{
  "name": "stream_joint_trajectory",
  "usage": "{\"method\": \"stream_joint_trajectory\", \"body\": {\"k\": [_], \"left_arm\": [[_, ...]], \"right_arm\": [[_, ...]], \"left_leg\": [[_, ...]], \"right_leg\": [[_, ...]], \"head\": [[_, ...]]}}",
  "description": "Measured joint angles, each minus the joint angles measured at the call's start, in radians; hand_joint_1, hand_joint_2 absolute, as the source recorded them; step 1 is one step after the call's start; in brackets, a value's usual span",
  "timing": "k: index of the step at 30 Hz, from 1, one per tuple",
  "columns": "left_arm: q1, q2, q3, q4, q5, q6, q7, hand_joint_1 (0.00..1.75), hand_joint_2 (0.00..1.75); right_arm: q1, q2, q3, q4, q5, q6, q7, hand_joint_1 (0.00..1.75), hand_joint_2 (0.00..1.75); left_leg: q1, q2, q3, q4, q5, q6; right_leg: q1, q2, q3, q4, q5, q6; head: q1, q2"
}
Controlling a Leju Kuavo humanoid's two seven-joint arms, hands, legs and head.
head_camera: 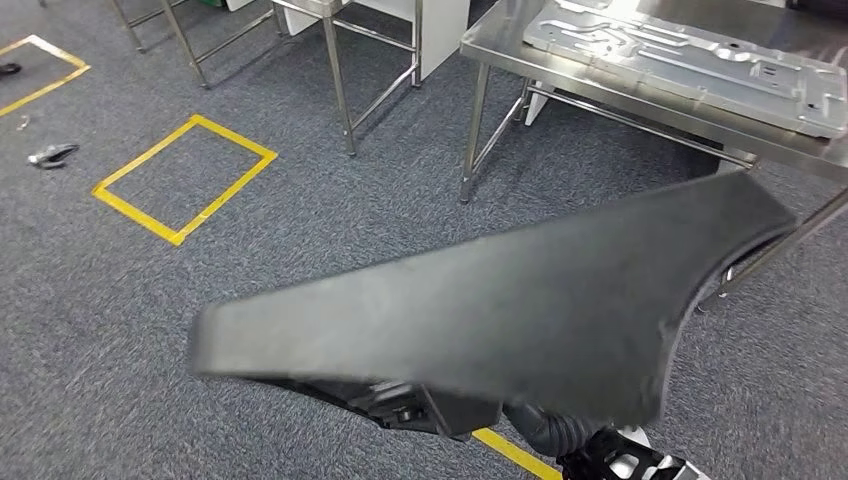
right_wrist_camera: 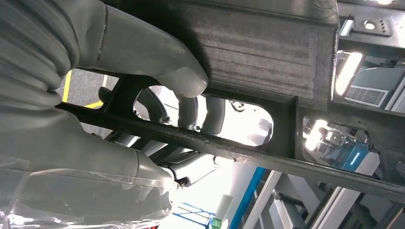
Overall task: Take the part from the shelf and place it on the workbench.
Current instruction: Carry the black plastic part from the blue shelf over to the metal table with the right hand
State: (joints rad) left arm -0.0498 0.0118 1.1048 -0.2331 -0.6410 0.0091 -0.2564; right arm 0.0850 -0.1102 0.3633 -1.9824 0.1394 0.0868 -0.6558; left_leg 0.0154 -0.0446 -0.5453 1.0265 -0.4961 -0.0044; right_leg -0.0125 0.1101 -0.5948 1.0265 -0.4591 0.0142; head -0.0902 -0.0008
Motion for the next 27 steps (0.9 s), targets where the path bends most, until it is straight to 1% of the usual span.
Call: {"method": "stream_joint_trajectory", "body": {"k": [2,3,4,6,7,8,9,10,11,12,13,14,15,16,17,18,19,20,21,22,23,24,25,26,27], "left_arm": [[-0.001,0.000,0.000,0.000,0.000,-0.001,0.000,0.00,0.00],[-0.003,-0.001,0.000,0.000,-0.001,-0.001,0.000,0.00,0.00],[-0.004,-0.002,0.001,0.000,-0.001,-0.002,-0.001,0.00,0.00],[-0.006,-0.004,0.005,0.000,-0.002,-0.003,-0.001,0.00,0.00],[-0.005,-0.004,0.006,0.000,-0.003,-0.003,-0.001,0.00,0.00],[-0.006,-0.004,0.008,0.000,-0.004,-0.003,0.000,0.00,0.00],[-0.007,-0.004,0.008,0.000,-0.005,-0.003,0.000,0.00,0.00],[-0.009,-0.005,0.008,0.000,-0.006,-0.003,0.001,0.00,0.00],[-0.010,-0.006,0.008,0.000,-0.007,-0.003,0.001,0.00,0.00],[-0.011,-0.007,0.008,0.000,-0.008,-0.003,0.001,0.00,0.00],[-0.011,-0.008,0.008,0.000,-0.008,-0.002,0.001,0.00,0.00],[-0.012,-0.009,0.008,0.000,-0.009,-0.002,0.001,0.00,0.00],[-0.013,-0.009,0.008,0.000,-0.009,-0.002,0.000,0.00,0.00],[-0.014,-0.010,0.008,0.000,-0.010,-0.002,-0.001,0.00,0.00],[-0.016,-0.010,0.008,0.000,-0.012,-0.003,-0.003,0.00,0.00],[-0.017,-0.011,0.008,0.000,-0.015,-0.004,-0.004,0.00,0.00],[-0.016,-0.011,0.008,0.000,-0.017,-0.005,-0.005,0.00,0.00],[-0.015,-0.011,0.008,0.000,-0.019,-0.006,-0.006,0.00,0.00],[-0.013,-0.011,0.008,0.000,-0.021,-0.007,-0.006,0.00,0.00],[-0.012,-0.011,0.008,0.000,-0.022,-0.008,-0.006,0.00,0.00],[-0.011,-0.011,0.008,0.000,-0.024,-0.009,-0.006,0.00,0.00],[-0.011,-0.010,0.008,0.000,-0.025,-0.010,-0.006,0.00,0.00],[-0.011,-0.010,0.008,0.000,-0.026,-0.011,-0.006,0.00,0.00],[-0.012,-0.010,0.008,0.000,-0.027,-0.011,-0.006,0.00,0.00],[-0.013,-0.010,0.008,0.000,-0.028,-0.012,-0.006,0.00,0.00]], "right_arm": [[-0.001,0.000,0.000,0.000,-0.002,0.002,0.000,1.73,1.75],[-0.004,0.000,0.000,0.000,-0.005,0.005,0.000,1.73,1.75],[-0.011,0.000,0.000,0.000,-0.009,0.008,0.000,1.73,1.75],[-0.024,0.000,0.000,0.001,-0.018,0.016,0.000,1.73,1.75],[-0.028,0.000,0.000,0.001,-0.020,0.019,0.001,1.73,1.75],[-0.029,0.000,0.000,0.002,-0.022,0.022,0.002,1.73,1.75],[-0.032,0.000,0.000,0.002,-0.024,0.025,0.002,1.73,1.75],[-0.036,0.001,0.001,0.002,-0.025,0.027,0.003,1.73,1.75],[-0.042,0.002,0.001,0.002,-0.026,0.029,0.003,1.73,1.75],[-0.047,0.003,0.001,0.002,-0.026,0.030,0.003,1.73,1.75],[-0.050,0.004,0.001,0.002,-0.027,0.031,0.003,1.73,1.75],[-0.052,0.005,0.001,0.002,-0.028,0.033,0.003,1.73,1.75],[-0.052,0.005,0.001,0.003,-0.030,0.036,0.002,1.73,1.75],[-0.053,0.005,0.001,0.004,-0.032,0.040,0.001,1.73,1.75],[-0.055,0.005,0.001,0.005,-0.036,0.044,-0.001,1.73,1.75],[-0.059,0.006,0.002,0.007,-0.040,0.049,-0.005,1.73,1.75],[-0.062,0.006,0.002,0.008,-0.044,0.053,-0.009,1.73,1.75],[-0.066,0.007,0.002,0.010,-0.047,0.057,-0.012,1.73,1.75],[-0.067,0.008,0.002,0.011,-0.049,0.059,-0.014,1.73,1.75],[-0.067,0.008,0.002,0.012,-0.050,0.061,-0.015,1.73,1.75],[-0.067,0.008,0.002,0.013,-0.051,0.061,-0.014,1.73,1.75],[-0.068,0.009,0.003,0.013,-0.052,0.062,-0.013,1.73,1.75],[-0.069,0.010,0.003,0.013,-0.053,0.062,-0.013,1.73,1.75],[-0.070,0.012,0.003,0.013,-0.055,0.062,-0.012,1.73,1.75],[-0.072,0.013,0.004,0.013,-0.056,0.062,-0.012,1.73,1.75]], "left_leg": [[-0.001,0.003,0.000,-0.001,0.001,0.002],[0.001,0.009,0.001,-0.005,0.004,0.008],[0.002,0.022,0.001,-0.009,0.007,0.014],[0.001,0.057,0.000,-0.016,0.012,0.027],[-0.001,0.073,-0.001,-0.016,0.011,0.028],[-0.002,0.083,0.000,-0.016,0.010,0.028],[-0.003,0.093,0.002,-0.016,0.009,0.027],[-0.004,0.102,0.004,-0.016,0.007,0.026],[-0.007,0.110,0.006,-0.015,0.005,0.023],[-0.009,0.119,0.008,-0.015,0.003,0.019],[-0.011,0.127,0.010,-0.014,0.001,0.014],[-0.012,0.136,0.011,-0.015,0.000,0.009],[-0.013,0.146,0.015,-0.018,-0.001,0.004],[-0.012,0.145,0.017,-0.016,-0.005,-0.001],[-0.011,0.130,0.014,-0.003,-0.017,-0.006],[-0.010,0.107,0.000,0.030,-0.039,-0.010],[-0.007,0.081,-0.026,0.085,-0.070,-0.013],[-0.006,0.063,-0.059,0.155,-0.103,-0.015],[-0.005,0.056,-0.091,0.219,-0.127,-0.018],[-0.004,0.053,-0.113,0.259,-0.134,-0.020],[-0.003,0.053,-0.116,0.261,-0.119,-0.022],[-0.001,0.050,-0.101,0.221,-0.085,-0.023],[0.002,0.040,-0.073,0.154,-0.043,-0.024],[0.005,0.018,-0.044,0.087,-0.015,-0.024],[0.008,-0.002,-0.023,0.037,0.002,-0.021]], "right_leg": [[-0.001,0.002,0.000,-0.001,0.001,0.002],[0.000,-0.015,-0.006,0.012,-0.009,0.005],[0.000,-0.041,-0.032,0.069,-0.041,0.010],[0.000,-0.093,-0.101,0.217,-0.112,0.020],[-0.002,-0.102,-0.125,0.270,-0.128,0.022],[-0.001,-0.105,-0.119,0.259,-0.112,0.020],[0.000,-0.112,-0.092,0.210,-0.082,0.017],[0.003,-0.128,-0.054,0.138,-0.049,0.010],[0.009,-0.150,-0.019,0.072,-0.026,0.002],[0.015,-0.167,0.005,0.025,-0.013,-0.006],[0.021,-0.177,0.016,0.000,-0.011,-0.012],[0.025,-0.174,0.015,-0.004,-0.013,-0.015],[0.024,-0.162,0.015,-0.008,-0.010,-0.019],[0.020,-0.152,0.017,-0.013,-0.006,-0.023],[0.016,-0.142,0.019,-0.020,-0.002,-0.028],[0.012,-0.133,0.021,-0.026,0.002,-0.033],[0.009,-0.123,0.022,-0.028,0.004,-0.036],[0.008,-0.112,0.021,-0.028,0.005,-0.038],[0.008,-0.101,0.020,-0.027,0.005,-0.038],[0.008,-0.088,0.020,-0.026,0.005,-0.038],[0.008,-0.076,0.020,-0.024,0.004,-0.038],[0.007,-0.064,0.021,-0.022,0.003,-0.036],[0.006,-0.052,0.021,-0.018,0.001,-0.033],[0.006,-0.041,0.019,-0.012,-0.002,-0.028],[0.007,-0.031,0.015,-0.005,-0.004,-0.023]], "head": [[0.000,0.000],[0.001,0.000],[0.003,0.000],[0.006,0.000],[0.007,0.000],[0.007,0.000],[0.007,0.000],[0.007,0.000],[0.006,0.000],[0.006,0.000],[0.006,0.000],[0.006,0.000],[0.006,0.000],[0.006,0.000],[0.006,0.000],[0.006,0.000],[0.006,0.000],[0.005,0.000],[0.005,0.000],[0.005,0.000],[0.005,0.000],[0.005,0.000],[0.005,0.000],[0.005,0.000],[0.006,0.000]]}}
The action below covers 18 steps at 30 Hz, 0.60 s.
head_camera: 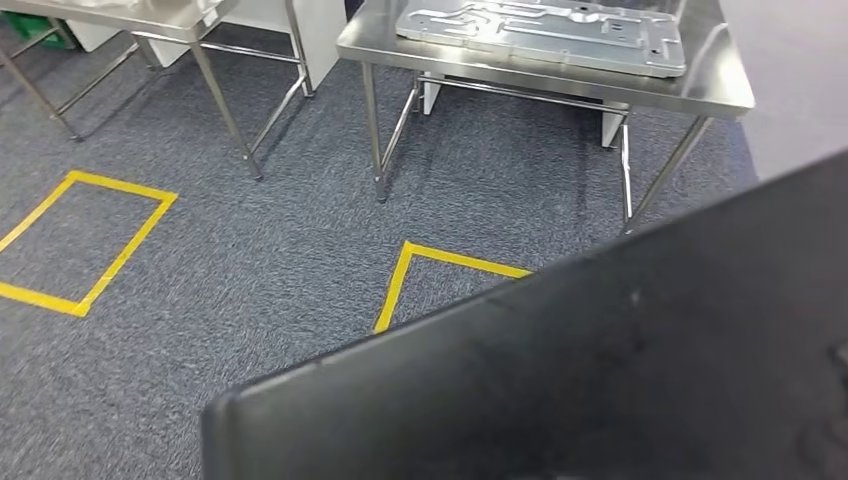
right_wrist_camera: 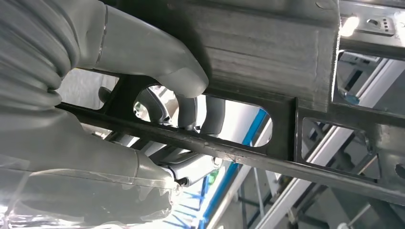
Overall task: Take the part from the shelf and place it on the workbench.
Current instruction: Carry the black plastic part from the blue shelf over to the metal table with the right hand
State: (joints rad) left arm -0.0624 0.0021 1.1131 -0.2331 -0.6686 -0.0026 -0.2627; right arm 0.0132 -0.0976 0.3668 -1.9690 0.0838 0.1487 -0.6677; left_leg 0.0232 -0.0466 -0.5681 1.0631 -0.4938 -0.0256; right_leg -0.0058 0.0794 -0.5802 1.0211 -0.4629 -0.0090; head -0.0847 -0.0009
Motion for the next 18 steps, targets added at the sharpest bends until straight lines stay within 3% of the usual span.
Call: {"method": "stream_joint_trajectory", "body": {"k": [2,4,6,8,10,11,12,15,17,18], "left_arm": [[0.000,0.000,0.000,0.000,-0.001,0.000,0.000,0.00,0.00],[-0.001,0.000,0.000,0.000,-0.002,-0.001,0.001,0.00,0.00],[-0.004,-0.001,0.000,0.000,-0.003,-0.002,0.001,0.00,0.00],[-0.003,-0.001,0.000,0.000,-0.005,-0.004,-0.001,0.00,0.00],[0.000,0.000,0.000,0.000,-0.008,-0.006,-0.003,0.00,0.00],[0.000,0.000,0.000,0.000,-0.009,-0.007,-0.004,0.00,0.00],[-0.001,0.000,0.000,0.000,-0.010,-0.008,-0.005,0.00,0.00],[-0.002,0.000,0.000,0.000,-0.011,-0.015,-0.010,0.00,0.00],[-0.004,0.000,0.000,0.000,-0.012,-0.020,-0.011,0.00,0.00],[-0.005,0.000,0.000,0.000,-0.012,-0.022,-0.012,0.00,0.00]], "right_arm": [[-0.003,0.001,0.001,0.000,-0.001,0.000,0.000,1.73,1.75],[-0.004,0.001,0.001,0.001,-0.002,0.000,0.001,1.73,1.75],[-0.007,0.001,0.000,0.003,-0.003,0.000,0.000,1.73,1.75],[-0.009,0.000,-0.002,0.007,-0.007,-0.001,-0.003,1.73,1.75],[-0.005,-0.001,-0.005,0.013,-0.011,-0.002,-0.006,1.73,1.75],[-0.002,-0.003,-0.007,0.016,-0.012,-0.002,-0.008,1.73,1.75],[0.001,-0.004,-0.009,0.019,-0.012,-0.002,-0.009,1.73,1.75],[0.008,-0.006,-0.014,0.021,-0.008,-0.003,-0.016,1.73,1.75],[0.011,-0.006,-0.016,0.021,0.006,-0.007,-0.018,1.73,1.75],[0.014,-0.006,-0.017,0.020,0.017,-0.009,-0.019,1.73,1.75]], "left_leg": [[0.000,-0.023,0.013,-0.034,0.000,0.009],[-0.001,-0.004,0.014,-0.039,0.004,0.024],[0.000,0.018,0.018,-0.047,0.009,0.038],[-0.001,0.041,0.020,-0.050,0.010,0.046],[-0.004,0.066,0.020,-0.049,0.007,0.049],[-0.006,0.078,0.021,-0.049,0.006,0.049],[-0.006,0.088,0.023,-0.049,0.004,0.048],[-0.009,0.112,0.032,-0.050,-0.003,0.039],[-0.011,0.124,0.036,-0.051,-0.007,0.029],[-0.012,0.129,0.039,-0.054,-0.008,0.023]], "right_leg": [[-0.001,0.019,-0.011,0.007,0.001,0.012],[-0.005,0.030,-0.017,0.008,0.003,0.024],[-0.004,-0.004,-0.035,0.045,-0.021,0.034],[-0.004,-0.053,-0.089,0.155,-0.078,0.041],[-0.007,-0.069,-0.145,0.265,-0.115,0.046],[-0.008,-0.072,-0.153,0.277,-0.108,0.045],[-0.008,-0.076,-0.139,0.249,-0.084,0.044],[0.002,-0.119,-0.039,0.054,-0.001,0.026],[0.012,-0.136,-0.014,0.002,0.006,0.015],[0.014,-0.129,-0.015,0.001,0.008,0.012]], "head": [[0.001,0.000],[0.001,0.000],[0.004,0.000],[0.008,0.000],[0.008,0.000],[0.008,0.000],[0.008,0.000],[0.008,0.000],[0.008,0.000],[0.008,0.000]]}}
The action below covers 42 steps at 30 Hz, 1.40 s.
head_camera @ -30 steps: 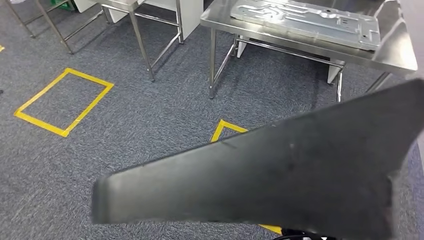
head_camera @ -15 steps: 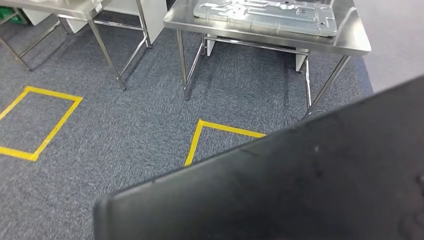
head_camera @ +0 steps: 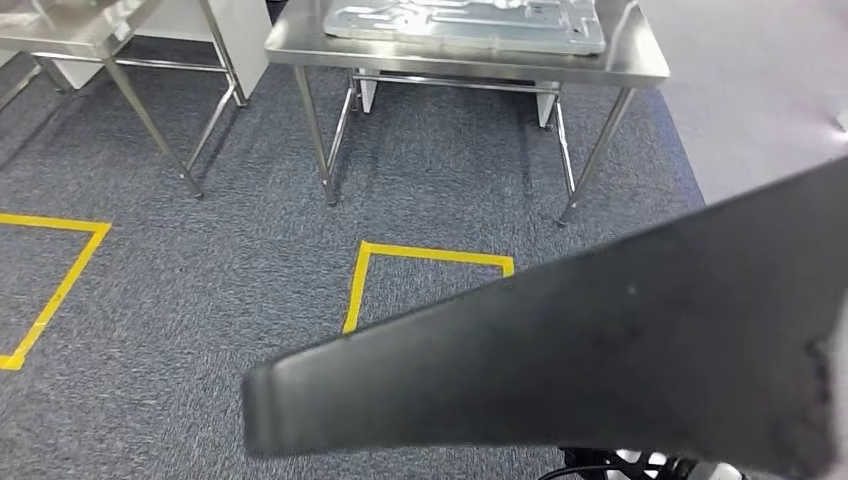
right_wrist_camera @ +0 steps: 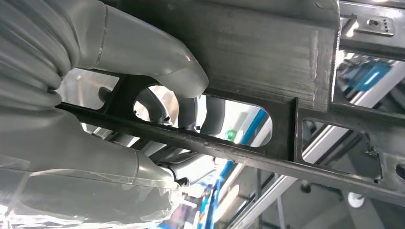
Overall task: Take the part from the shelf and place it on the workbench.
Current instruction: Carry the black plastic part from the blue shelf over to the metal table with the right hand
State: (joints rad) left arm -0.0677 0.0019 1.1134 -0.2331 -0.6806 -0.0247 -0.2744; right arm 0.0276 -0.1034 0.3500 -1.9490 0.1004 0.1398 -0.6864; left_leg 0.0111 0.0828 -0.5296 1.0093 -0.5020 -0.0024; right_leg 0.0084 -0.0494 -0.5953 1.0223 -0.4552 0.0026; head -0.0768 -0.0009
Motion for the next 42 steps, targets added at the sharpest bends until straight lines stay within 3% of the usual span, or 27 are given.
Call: {"method": "stream_joint_trajectory", "body": {"k": [1,3,5,6,7,8,9,11,13,16,18,19,21,22,23,24,25,26,28,30,33,35,37,38,39,40,42], "left_arm": [[-0.002,0.000,0.000,0.000,0.000,-0.002,0.000,0.00,0.00],[-0.005,0.000,0.000,0.000,-0.002,-0.005,-0.001,0.00,0.00],[-0.003,0.001,0.000,0.000,-0.004,-0.008,-0.001,0.00,0.00],[0.000,0.001,0.000,0.000,-0.004,-0.010,0.000,0.00,0.00],[0.002,0.002,0.001,0.000,-0.004,-0.012,0.002,0.00,0.00],[0.004,0.003,0.001,0.000,-0.003,-0.016,0.004,0.00,0.00],[0.005,0.003,0.002,0.000,-0.003,-0.019,0.008,0.00,0.00],[0.005,0.003,0.004,0.000,-0.002,-0.023,0.016,0.00,0.00],[0.003,0.003,0.006,0.000,-0.001,-0.024,0.021,0.00,0.00],[0.004,0.004,0.007,0.000,-0.002,-0.029,0.023,0.00,0.00],[0.003,0.004,0.007,0.000,-0.004,-0.034,0.022,0.00,0.00],[0.002,0.004,0.007,0.000,-0.004,-0.036,0.021,0.00,0.00],[0.001,0.005,0.007,0.000,-0.005,-0.039,0.020,0.00,0.00],[0.002,0.005,0.007,0.000,-0.006,-0.039,0.020,0.00,0.00],[0.002,0.006,0.007,0.000,-0.006,-0.039,0.020,0.00,0.00],[0.002,0.006,0.007,0.000,-0.006,-0.039,0.020,0.00,0.00],[0.002,0.006,0.007,0.000,-0.006,-0.039,0.020,0.00,0.00],[0.002,0.006,0.007,0.000,-0.005,-0.040,0.020,0.00,0.00],[0.001,0.006,0.008,0.000,-0.004,-0.040,0.021,0.00,0.00],[0.001,0.006,0.008,0.000,-0.004,-0.040,0.022,0.00,0.00],[-0.001,0.006,0.008,0.000,-0.004,-0.040,0.023,0.00,0.00],[-0.002,0.006,0.008,0.000,-0.004,-0.040,0.023,0.00,0.00],[0.000,0.006,0.009,0.000,-0.004,-0.040,0.023,0.00,0.00],[0.001,0.006,0.009,0.000,-0.004,-0.040,0.023,0.00,0.00],[0.003,0.006,0.009,0.000,-0.004,-0.040,0.023,0.00,0.00],[0.004,0.006,0.009,0.000,-0.004,-0.040,0.023,0.00,0.00],[0.005,0.006,0.009,0.000,-0.004,-0.039,0.023,0.00,0.00]], "right_arm": [[0.004,0.000,-0.001,-0.001,0.010,-0.003,0.000,1.73,1.75],[0.007,0.000,-0.002,-0.003,0.024,-0.008,-0.002,1.73,1.75],[0.008,0.000,-0.002,-0.004,0.032,-0.012,-0.002,1.73,1.75],[0.008,0.000,-0.002,-0.004,0.034,-0.012,-0.002,1.73,1.75],[0.009,0.000,-0.002,-0.004,0.036,-0.012,-0.002,1.73,1.75],[0.010,0.000,-0.002,-0.004,0.037,-0.012,-0.002,1.73,1.75],[0.011,0.000,-0.002,-0.004,0.039,-0.012,-0.002,1.73,1.75],[0.011,0.001,-0.002,-0.004,0.042,-0.012,-0.002,1.73,1.75],[0.011,0.001,-0.002,-0.004,0.045,-0.012,-0.003,1.73,1.75],[0.010,0.002,-0.003,-0.004,0.046,-0.012,-0.003,1.73,1.75],[0.009,0.002,-0.003,-0.006,0.046,-0.012,-0.003,1.73,1.75],[0.007,0.002,-0.003,-0.007,0.046,-0.012,-0.004,1.73,1.75],[0.006,0.002,-0.004,-0.009,0.046,-0.013,-0.003,1.73,1.75],[0.006,0.002,-0.004,-0.009,0.046,-0.013,-0.003,1.73,1.75],[0.007,0.002,-0.004,-0.009,0.046,-0.013,-0.003,1.73,1.75],[0.007,0.002,-0.004,-0.009,0.046,-0.013,-0.003,1.73,1.75],[0.007,0.002,-0.004,-0.009,0.046,-0.013,-0.002,1.73,1.75],[0.006,0.002,-0.004,-0.010,0.046,-0.013,-0.002,1.73,1.75],[0.002,0.003,-0.004,-0.013,0.046,-0.013,-0.002,1.73,1.75],[-0.001,0.003,-0.005,-0.016,0.046,-0.013,-0.001,1.73,1.75],[-0.002,0.005,-0.005,-0.019,0.047,-0.013,0.001,1.73,1.75],[-0.005,0.007,-0.005,-0.021,0.047,-0.013,0.001,1.73,1.75],[-0.006,0.008,-0.005,-0.021,0.047,-0.013,0.001,1.73,1.75],[-0.006,0.008,-0.005,-0.021,0.047,-0.013,0.002,1.73,1.75],[-0.006,0.008,-0.005,-0.021,0.047,-0.012,0.002,1.73,1.75],[-0.006,0.009,-0.005,-0.021,0.047,-0.012,0.002,1.73,1.75],[-0.007,0.009,-0.005,-0.021,0.047,-0.012,0.002,1.73,1.75]], "left_leg": [[0.000,0.002,0.003,-0.001,-0.002,-0.006],[0.001,-0.024,-0.004,0.026,-0.025,-0.014],[0.003,-0.062,-0.051,0.131,-0.084,-0.019],[0.003,-0.070,-0.085,0.200,-0.114,-0.021],[0.003,-0.074,-0.114,0.255,-0.131,-0.022],[0.003,-0.075,-0.129,0.278,-0.127,-0.024],[0.003,-0.075,-0.125,0.261,-0.102,-0.024],[0.004,-0.075,-0.073,0.135,-0.026,-0.022],[0.003,-0.078,-0.030,0.033,0.012,-0.013],[-0.001,-0.079,-0.026,0.015,0.014,0.007],[0.001,-0.077,-0.024,0.009,0.020,0.019],[0.004,-0.076,-0.024,0.006,0.022,0.024],[0.004,-0.075,-0.025,0.005,0.022,0.028],[0.004,-0.075,-0.025,0.005,0.021,0.029],[0.004,-0.074,-0.024,0.005,0.021,0.029],[0.004,-0.074,-0.023,0.005,0.019,0.028],[0.004,-0.075,-0.020,0.005,0.018,0.026],[0.004,-0.075,-0.016,0.005,0.016,0.023],[0.001,-0.075,-0.012,0.006,0.011,0.014],[0.000,-0.074,-0.012,0.003,0.009,0.002],[0.001,-0.074,-0.012,0.011,-0.002,-0.014],[0.002,-0.075,-0.052,0.098,-0.049,-0.019],[0.002,-0.076,-0.127,0.236,-0.104,-0.021],[0.002,-0.076,-0.154,0.280,-0.110,-0.021],[0.002,-0.076,-0.165,0.289,-0.096,-0.021],[0.002,-0.076,-0.155,0.255,-0.063,-0.019],[0.000,-0.076,-0.098,0.123,0.014,-0.009]], "right_leg": [[-0.003,0.007,0.002,-0.004,0.002,-0.005],[-0.010,0.016,0.009,-0.017,0.007,-0.016],[-0.012,0.024,0.014,-0.023,0.008,-0.024],[-0.011,0.028,0.014,-0.022,0.007,-0.027],[-0.010,0.033,0.014,-0.021,0.006,-0.028],[-0.009,0.039,0.015,-0.020,0.005,-0.029],[-0.009,0.044,0.016,-0.018,0.003,-0.028],[-0.010,0.053,0.019,-0.010,-0.003,-0.023],[-0.008,0.058,0.016,0.002,-0.009,-0.014],[-0.006,0.062,0.010,0.005,-0.010,0.001],[-0.009,0.060,0.002,0.026,-0.026,0.012],[-0.011,0.059,-0.014,0.062,-0.050,0.017],[-0.016,0.057,-0.074,0.188,-0.112,0.027],[-0.018,0.056,-0.106,0.250,-0.133,0.030],[-0.020,0.056,-0.124,0.284,-0.136,0.032],[-0.022,0.055,-0.124,0.278,-0.119,0.033],[-0.023,0.054,-0.103,0.234,-0.087,0.031],[-0.024,0.053,-0.069,0.163,-0.048,0.029],[-0.019,0.049,-0.012,0.043,-0.007,0.019],[-0.013,0.049,0.002,0.007,-0.007,0.009],[-0.016,0.051,0.010,-0.006,-0.005,-0.009],[-0.018,0.050,0.020,-0.015,-0.006,-0.021],[-0.013,0.050,0.024,-0.015,-0.011,-0.029],[-0.011,0.052,0.027,-0.014,-0.014,-0.031],[-0.009,0.053,0.030,-0.014,-0.017,-0.032],[-0.008,0.055,0.036,-0.013,-0.021,-0.032],[-0.004,0.057,0.048,-0.010,-0.032,-0.029]], "head": [[0.000,0.000],[0.000,0.000],[-0.001,0.000],[-0.001,0.000],[-0.001,0.000],[-0.001,0.000],[-0.001,0.000],[-0.001,0.000],[-0.001,0.000],[0.000,0.000],[0.001,0.000],[0.001,0.000],[0.003,0.000],[0.003,0.000],[0.003,0.000],[0.003,0.000],[0.003,0.000],[0.003,0.000],[0.003,0.000],[0.002,0.000],[0.002,0.000],[0.001,0.000],[0.000,0.000],[0.000,0.000],[0.000,0.000],[0.000,0.000],[0.000,0.000]]}}
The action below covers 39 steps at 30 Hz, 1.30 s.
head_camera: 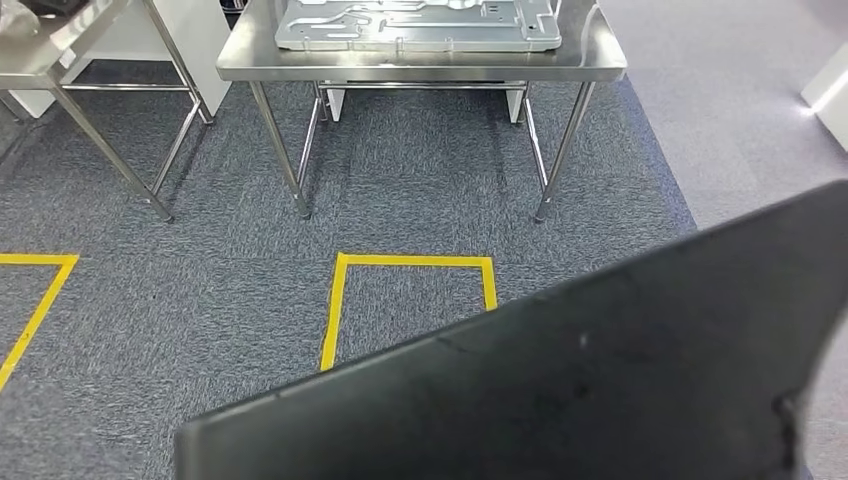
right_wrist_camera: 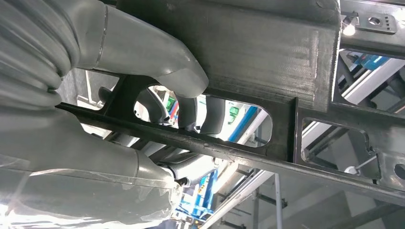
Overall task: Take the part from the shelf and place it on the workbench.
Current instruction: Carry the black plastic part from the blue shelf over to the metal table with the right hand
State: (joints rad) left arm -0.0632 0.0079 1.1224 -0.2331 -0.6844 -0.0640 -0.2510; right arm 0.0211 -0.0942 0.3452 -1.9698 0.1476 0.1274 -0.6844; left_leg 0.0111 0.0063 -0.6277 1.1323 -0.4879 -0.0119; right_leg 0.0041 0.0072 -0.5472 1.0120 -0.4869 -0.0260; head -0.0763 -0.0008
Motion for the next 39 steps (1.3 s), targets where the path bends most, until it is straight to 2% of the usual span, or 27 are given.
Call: {"method": "stream_joint_trajectory", "body": {"k": [1,2,5,7,8,10,11,12,13,14,15,16,17,20,22,23,24,26,27,28,30,31,32,33,36,38,39], "left_arm": [[-0.001,0.000,0.000,0.000,0.000,0.000,0.000,0.00,0.00],[-0.001,0.000,0.000,0.000,0.000,0.000,0.000,0.00,0.00],[0.000,0.000,0.002,0.000,0.000,0.001,0.000,0.00,0.00],[0.000,-0.001,0.003,0.000,0.000,0.001,0.000,0.00,0.00],[-0.001,-0.001,0.004,0.000,0.000,0.001,0.000,0.00,0.00],[-0.001,-0.001,0.005,0.000,-0.001,0.001,0.000,0.00,0.00],[-0.001,-0.001,0.006,0.000,-0.001,0.001,0.000,0.00,0.00],[-0.001,-0.001,0.006,0.000,-0.001,0.001,-0.001,0.00,0.00],[0.000,-0.002,0.006,0.000,-0.001,0.001,-0.001,0.00,0.00],[0.000,-0.002,0.006,0.000,-0.001,0.001,-0.002,0.00,0.00],[0.001,-0.002,0.006,0.000,-0.002,0.000,-0.002,0.00,0.00],[0.000,-0.002,0.007,0.000,-0.002,0.000,-0.003,0.00,0.00],[-0.001,-0.003,0.007,0.000,-0.002,0.000,-0.004,0.00,0.00],[-0.003,-0.003,0.008,0.000,-0.004,0.000,-0.005,0.00,0.00],[-0.005,-0.003,0.008,0.000,-0.006,-0.001,-0.005,0.00,0.00],[-0.006,-0.003,0.008,0.000,-0.007,-0.001,-0.006,0.00,0.00],[-0.006,-0.003,0.008,0.000,-0.008,-0.002,-0.006,0.00,0.00],[-0.003,-0.003,0.008,0.000,-0.010,-0.002,-0.006,0.00,0.00],[-0.001,-0.003,0.008,0.000,-0.010,-0.002,-0.006,0.00,0.00],[0.001,-0.003,0.008,0.000,-0.011,-0.002,-0.006,0.00,0.00],[0.002,-0.002,0.008,0.000,-0.011,-0.002,-0.006,0.00,0.00],[0.002,-0.001,0.008,0.000,-0.011,-0.002,-0.006,0.00,0.00],[0.002,0.000,0.008,0.000,-0.011,-0.002,-0.006,0.00,0.00],[0.002,0.002,0.008,0.000,-0.011,-0.002,-0.007,0.00,0.00],[0.002,0.003,0.008,0.000,-0.012,-0.002,-0.009,0.00,0.00],[0.002,0.003,0.008,0.000,-0.012,-0.002,-0.009,0.00,0.00],[0.001,0.003,0.008,0.000,-0.012,-0.002,-0.009,0.00,0.00]], "right_arm": [[-0.001,0.000,0.000,0.000,0.000,0.000,0.000,1.73,1.75],[-0.001,0.000,0.000,0.000,0.000,0.000,0.000,1.73,1.75],[-0.003,0.001,0.000,0.000,0.001,0.000,0.000,1.73,1.75],[-0.005,0.001,0.000,-0.001,0.001,0.000,0.000,1.73,1.75],[-0.006,0.001,-0.001,-0.001,0.001,0.000,0.000,1.73,1.75],[-0.004,0.001,-0.002,0.000,0.001,0.000,0.000,1.73,1.75],[-0.003,0.001,-0.003,0.000,0.001,0.000,0.000,1.73,1.75],[-0.002,0.001,-0.004,0.001,0.001,0.000,0.000,1.73,1.75],[-0.001,0.001,-0.005,0.001,0.001,0.000,0.000,1.73,1.75],[-0.001,0.001,-0.006,0.001,0.001,0.000,0.000,1.73,1.75],[-0.002,0.001,-0.006,0.001,0.001,0.000,0.000,1.73,1.75],[-0.002,0.001,-0.007,0.002,0.001,0.000,0.000,1.73,1.75],[-0.003,0.001,-0.007,0.002,0.001,0.001,0.000,1.73,1.75],[-0.004,0.001,-0.008,0.002,0.000,0.003,0.000,1.73,1.75],[-0.005,0.001,-0.009,0.002,0.000,0.003,0.000,1.73,1.75],[-0.006,0.002,-0.009,0.001,0.000,0.003,0.000,1.73,1.75],[-0.007,0.002,-0.009,0.001,0.000,0.003,-0.001,1.73,1.75],[-0.006,0.003,-0.009,0.001,-0.001,0.004,-0.001,1.73,1.75],[-0.005,0.003,-0.009,0.001,-0.001,0.004,-0.001,1.73,1.75],[-0.005,0.003,-0.009,0.001,-0.001,0.004,-0.001,1.73,1.75],[-0.005,0.003,-0.009,0.001,-0.001,0.004,-0.001,1.73,1.75],[-0.005,0.003,-0.009,0.001,-0.001,0.004,-0.001,1.73,1.75],[-0.005,0.003,-0.009,0.001,-0.001,0.004,-0.001,1.73,1.75],[-0.005,0.003,-0.010,0.001,-0.001,0.004,-0.001,1.73,1.75],[-0.005,0.003,-0.013,0.001,-0.002,0.004,-0.001,1.73,1.75],[-0.006,0.003,-0.015,0.001,-0.003,0.004,-0.002,1.73,1.75],[-0.007,0.003,-0.017,0.001,-0.004,0.004,-0.002,1.73,1.75]], "left_leg": [[-0.002,-0.001,0.026,-0.057,0.021,0.006],[-0.005,-0.001,0.041,-0.092,0.028,0.010],[-0.007,-0.001,0.050,-0.113,0.022,0.022],[-0.001,-0.001,0.060,-0.124,0.023,0.031],[0.001,-0.001,0.066,-0.128,0.023,0.035],[0.002,0.000,0.073,-0.130,0.017,0.039],[0.002,0.000,0.076,-0.130,0.014,0.039],[0.002,0.000,0.080,-0.130,0.009,0.038],[0.003,-0.001,0.087,-0.129,0.004,0.035],[0.004,-0.001,0.095,-0.129,-0.002,0.032],[0.004,-0.001,0.102,-0.129,-0.009,0.027],[0.003,-0.002,0.107,-0.128,-0.016,0.021],[0.002,-0.002,0.110,-0.128,-0.021,0.015],[0.001,0.001,0.118,-0.135,-0.032,-0.003],[0.003,0.002,0.116,-0.107,-0.052,-0.012],[0.004,0.001,0.097,-0.063,-0.073,-0.014],[0.005,0.001,0.063,0.003,-0.100,-0.015],[0.005,0.000,-0.021,0.138,-0.139,-0.015],[0.005,0.000,-0.049,0.169,-0.133,-0.014],[0.004,0.000,-0.058,0.160,-0.107,-0.012],[0.001,0.000,-0.026,0.043,-0.017,0.000],[-0.002,0.000,-0.002,-0.021,0.015,0.008],[-0.006,0.000,0.017,-0.067,0.032,0.015],[-0.010,0.001,0.028,-0.093,0.034,0.021],[-0.009,-0.001,0.047,-0.116,0.024,0.033],[-0.004,-0.003,0.069,-0.127,0.020,0.042],[-0.003,-0.002,0.077,-0.130,0.016,0.045]], "right_leg": [[0.002,0.001,0.003,0.003,-0.005,0.004],[0.002,0.001,0.004,0.004,-0.009,0.008],[0.000,0.001,0.003,0.005,-0.014,0.023],[-0.001,0.000,-0.009,0.037,-0.033,0.036],[-0.004,-0.001,-0.033,0.084,-0.055,0.042],[-0.011,-0.002,-0.111,0.214,-0.099,0.052],[-0.015,-0.002,-0.146,0.264,-0.106,0.056],[-0.018,-0.002,-0.165,0.280,-0.095,0.058],[-0.021,-0.003,-0.165,0.258,-0.064,0.060],[-0.024,-0.004,-0.145,0.202,-0.020,0.060],[-0.025,-0.006,-0.118,0.136,0.019,0.060],[-0.023,-0.007,-0.093,0.076,0.043,0.057],[-0.021,-0.008,-0.077,0.037,0.052,0.053],[-0.015,-0.004,-0.066,0.017,0.039,0.033],[-0.017,-0.003,-0.052,0.008,0.034,0.018],[-0.018,-0.003,-0.043,0.005,0.030,0.010],[-0.015,-0.004,-0.037,0.004,0.025,0.004],[-0.010,-0.004,-0.026,0.005,0.014,-0.003],[-0.007,-0.002,-0.018,0.005,0.007,-0.005],[-0.005,0.000,-0.009,0.005,0.001,-0.005],[-0.001,0.002,0.012,0.005,-0.015,-0.004],[0.002,0.002,0.020,0.005,-0.023,0.000],[0.003,0.003,0.026,0.005,-0.030,0.004],[0.003,0.003,0.031,0.004,-0.034,0.010],[0.000,0.003,0.038,0.017,-0.035,0.028],[-0.003,0.001,0.013,0.073,-0.059,0.039],[-0.005,0.001,-0.019,0.127,-0.082,0.044]], "head": [[0.000,0.000],[0.000,0.000],[0.000,0.000],[0.002,0.000],[0.004,0.000],[0.006,0.000],[0.006,0.000],[0.006,0.000],[0.006,0.000],[0.006,0.000],[0.007,0.000],[0.007,0.000],[0.007,0.000],[0.006,0.000],[0.005,0.000],[0.005,0.000],[0.004,0.000],[0.004,0.000],[0.004,0.000],[0.004,0.000],[0.004,0.000],[0.004,0.000],[0.005,0.000],[0.005,0.000],[0.007,0.000],[0.008,0.000],[0.009,0.000]]}}
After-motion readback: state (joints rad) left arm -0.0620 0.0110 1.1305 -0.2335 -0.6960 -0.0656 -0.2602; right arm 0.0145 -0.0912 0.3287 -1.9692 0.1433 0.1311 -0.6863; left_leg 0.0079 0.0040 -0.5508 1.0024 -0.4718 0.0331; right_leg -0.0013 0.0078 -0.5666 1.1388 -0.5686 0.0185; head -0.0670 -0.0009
